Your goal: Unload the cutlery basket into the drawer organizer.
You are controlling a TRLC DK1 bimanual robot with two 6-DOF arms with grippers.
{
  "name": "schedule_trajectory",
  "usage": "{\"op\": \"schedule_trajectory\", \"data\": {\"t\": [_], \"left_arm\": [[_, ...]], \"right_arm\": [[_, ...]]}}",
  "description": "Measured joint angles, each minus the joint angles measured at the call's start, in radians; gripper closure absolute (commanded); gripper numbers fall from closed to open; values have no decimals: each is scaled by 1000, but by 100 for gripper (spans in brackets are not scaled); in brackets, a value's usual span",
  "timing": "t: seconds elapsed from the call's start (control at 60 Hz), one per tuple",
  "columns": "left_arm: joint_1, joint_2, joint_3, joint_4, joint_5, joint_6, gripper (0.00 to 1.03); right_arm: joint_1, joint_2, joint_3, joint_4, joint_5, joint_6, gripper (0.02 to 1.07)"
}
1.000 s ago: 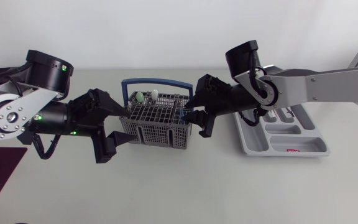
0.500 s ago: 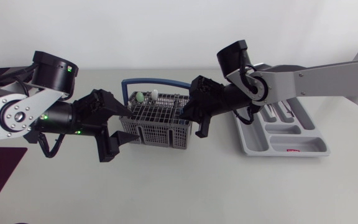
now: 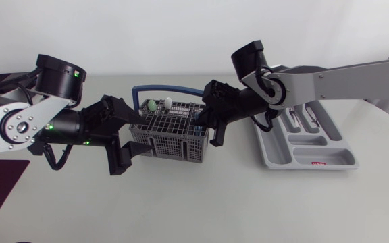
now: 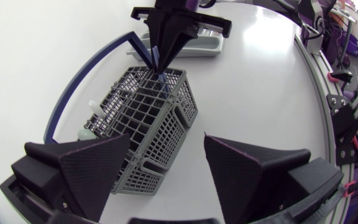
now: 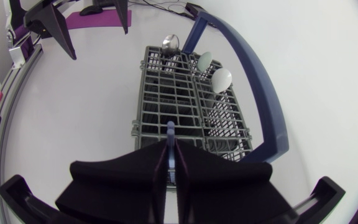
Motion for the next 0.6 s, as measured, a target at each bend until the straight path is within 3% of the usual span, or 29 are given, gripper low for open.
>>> {"op": "schedule_trajectory", "data": {"t": [0.6], "left_arm": [[-41, -8, -17, 10, 0, 0, 6]], "right_arm": [[96, -195, 18, -142, 106, 11, 101]]}}
